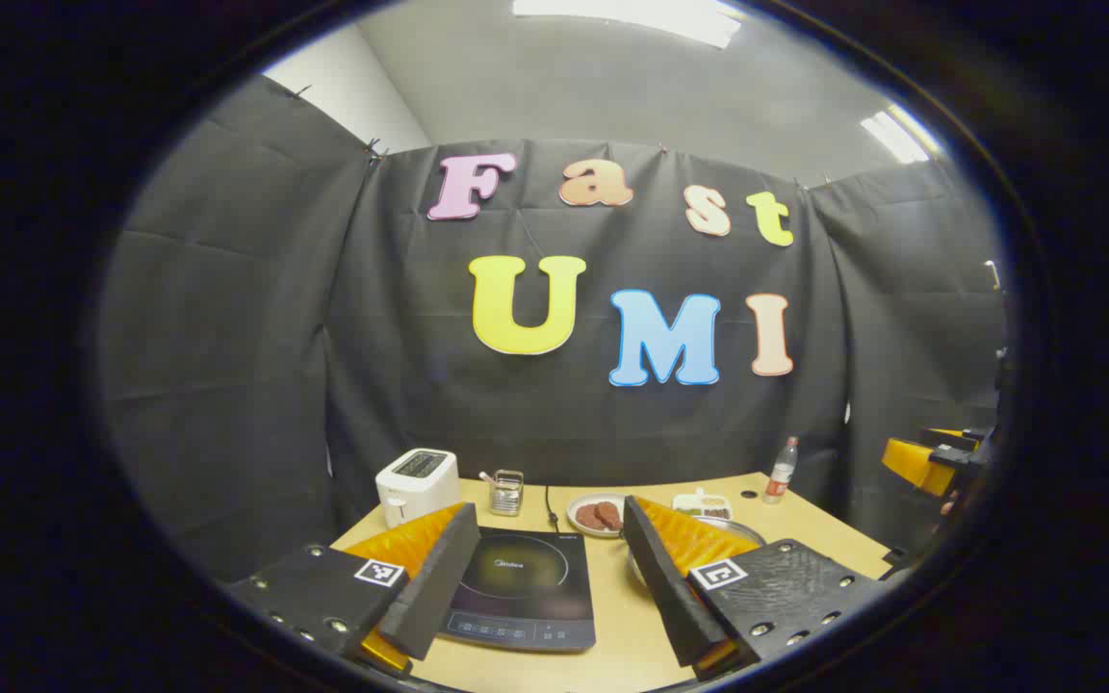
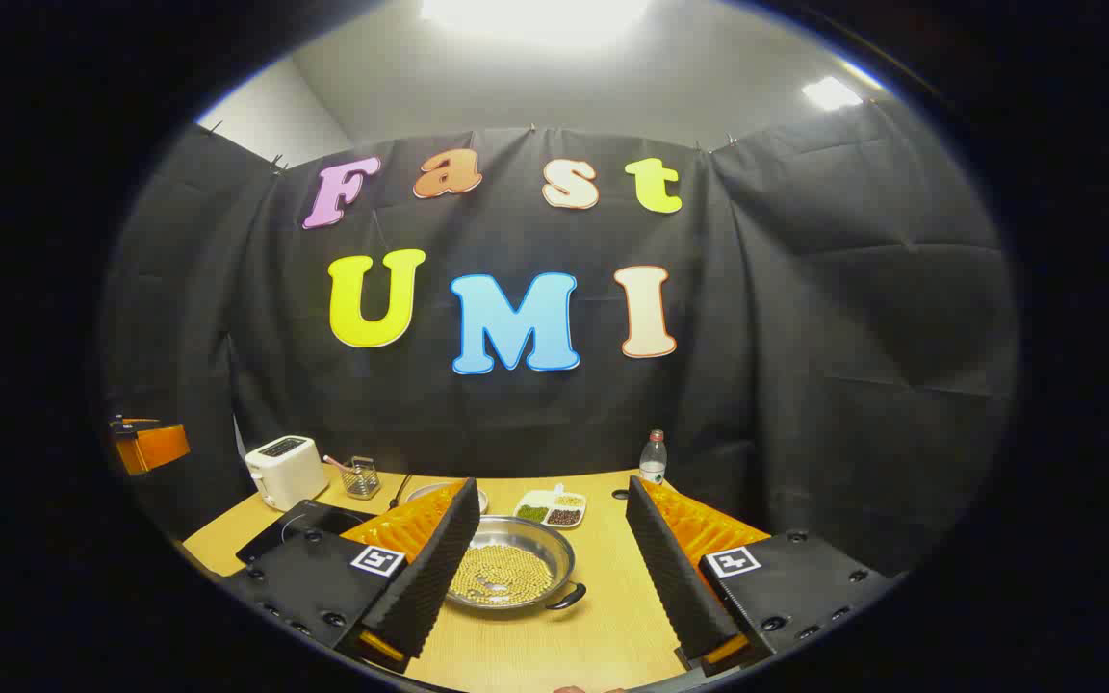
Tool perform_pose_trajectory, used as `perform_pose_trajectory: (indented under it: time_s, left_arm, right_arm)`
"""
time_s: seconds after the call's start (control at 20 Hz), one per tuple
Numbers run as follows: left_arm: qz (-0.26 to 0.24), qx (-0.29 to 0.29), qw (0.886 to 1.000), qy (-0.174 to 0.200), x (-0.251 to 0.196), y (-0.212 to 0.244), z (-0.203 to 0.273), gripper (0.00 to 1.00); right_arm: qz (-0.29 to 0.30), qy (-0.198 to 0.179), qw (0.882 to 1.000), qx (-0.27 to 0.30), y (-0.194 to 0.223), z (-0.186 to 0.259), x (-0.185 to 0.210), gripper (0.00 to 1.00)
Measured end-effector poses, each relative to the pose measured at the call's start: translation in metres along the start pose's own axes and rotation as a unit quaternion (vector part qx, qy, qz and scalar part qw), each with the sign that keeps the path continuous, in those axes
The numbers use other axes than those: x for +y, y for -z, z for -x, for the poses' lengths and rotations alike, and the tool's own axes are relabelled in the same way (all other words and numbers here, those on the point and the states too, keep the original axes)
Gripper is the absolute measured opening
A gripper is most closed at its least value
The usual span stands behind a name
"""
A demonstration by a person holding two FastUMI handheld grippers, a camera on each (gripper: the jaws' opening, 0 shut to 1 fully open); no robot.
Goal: First push the handle of the pot to place it horizontally, then grasp the pot with both hands and set it on the induction cooktop.
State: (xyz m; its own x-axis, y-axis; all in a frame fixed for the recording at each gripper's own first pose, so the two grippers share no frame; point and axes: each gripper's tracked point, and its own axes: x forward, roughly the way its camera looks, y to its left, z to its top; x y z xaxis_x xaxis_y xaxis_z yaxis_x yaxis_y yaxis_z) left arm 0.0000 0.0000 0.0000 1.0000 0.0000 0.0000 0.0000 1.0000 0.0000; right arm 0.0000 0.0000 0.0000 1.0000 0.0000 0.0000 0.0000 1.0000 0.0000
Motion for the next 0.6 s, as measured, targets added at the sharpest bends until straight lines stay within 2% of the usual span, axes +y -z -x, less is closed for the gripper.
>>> perform_pose_trajectory:
  time_s: [0.05, 0.1, 0.15, 0.35, 0.4, 0.6]
  left_arm:
    - [-0.005, 0.000, 1.000, 0.001, 0.000, 0.002, -0.001, 0.91]
    - [-0.009, 0.000, 1.000, 0.004, -0.001, 0.003, -0.002, 0.91]
    - [-0.011, 0.001, 1.000, 0.007, -0.004, 0.005, -0.003, 0.87]
    - [-0.005, 0.011, 1.000, 0.024, -0.019, 0.013, -0.010, 0.92]
    - [-0.005, 0.011, 1.000, 0.027, -0.021, 0.014, -0.012, 0.87]
    - [0.000, 0.021, 0.999, 0.031, -0.026, 0.022, -0.019, 0.87]
  right_arm:
    - [-0.001, -0.001, 1.000, 0.005, 0.004, 0.001, 0.002, 0.98]
    - [0.000, 0.000, 1.000, 0.010, 0.007, 0.000, 0.001, 0.98]
    - [0.000, 0.000, 1.000, 0.011, 0.008, -0.001, 0.001, 0.98]
    - [0.000, 0.002, 1.000, 0.014, 0.010, -0.005, 0.003, 0.96]
    - [0.003, 0.002, 1.000, 0.016, 0.012, -0.005, 0.003, 0.97]
    - [0.006, -0.005, 0.999, 0.033, 0.025, -0.004, 0.008, 0.97]
